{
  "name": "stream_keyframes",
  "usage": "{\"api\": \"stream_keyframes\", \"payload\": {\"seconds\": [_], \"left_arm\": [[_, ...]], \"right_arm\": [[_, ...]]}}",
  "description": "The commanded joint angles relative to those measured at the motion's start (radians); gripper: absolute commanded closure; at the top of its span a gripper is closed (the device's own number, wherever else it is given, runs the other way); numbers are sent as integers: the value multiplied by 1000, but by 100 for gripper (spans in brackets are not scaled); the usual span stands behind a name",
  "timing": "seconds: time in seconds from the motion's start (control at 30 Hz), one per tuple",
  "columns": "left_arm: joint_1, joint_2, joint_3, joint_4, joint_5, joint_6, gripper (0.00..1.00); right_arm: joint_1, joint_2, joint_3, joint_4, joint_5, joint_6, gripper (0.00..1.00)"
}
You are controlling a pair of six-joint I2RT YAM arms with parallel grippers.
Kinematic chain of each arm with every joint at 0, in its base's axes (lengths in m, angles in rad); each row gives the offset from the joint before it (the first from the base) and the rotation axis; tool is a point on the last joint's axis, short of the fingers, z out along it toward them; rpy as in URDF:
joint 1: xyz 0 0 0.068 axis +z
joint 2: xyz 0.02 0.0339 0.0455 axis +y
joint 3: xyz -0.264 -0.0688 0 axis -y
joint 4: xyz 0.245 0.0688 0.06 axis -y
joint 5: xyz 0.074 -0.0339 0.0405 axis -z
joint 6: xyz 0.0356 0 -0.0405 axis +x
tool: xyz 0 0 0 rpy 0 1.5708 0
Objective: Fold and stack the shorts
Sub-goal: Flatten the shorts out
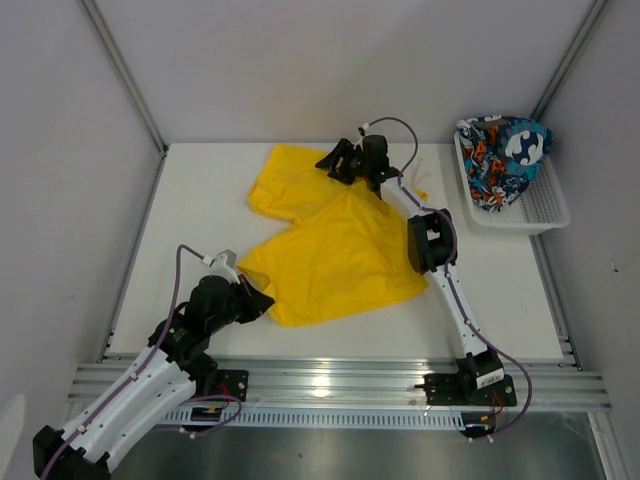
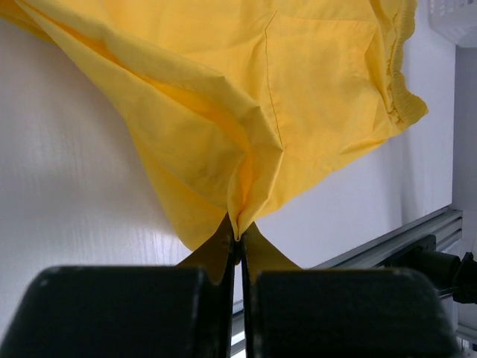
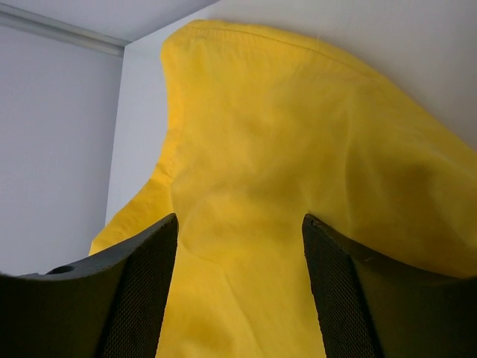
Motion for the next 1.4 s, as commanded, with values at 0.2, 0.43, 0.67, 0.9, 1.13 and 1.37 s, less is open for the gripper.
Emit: {"api": "stream_keyframes", "payload": {"seconds": [0.2,0.43,0.67,0.9,1.13,1.37], "left_arm": [[-3,-72,74,-79,-74,-4,99],[-5,-33,112,-124,-47,-3,97],[-5,-93,135,-162,-103,-36,1],[43,115,504,-288,-390,120,1],[458,419,602,-26,36,204,1],[593,876,649,221,258,140,4]], "right_arm": [[-25,-85,-87,59,-61,-36,27],[25,-304,-318,122,-111,-208,24],[82,-367,-374,28,-220,-264,25],[157,-448,-544,-44,-167,-340,26],[197,-482,-670,-52,-92,-360,27],[213,-490,-762,-21,-67,-332,31]]}}
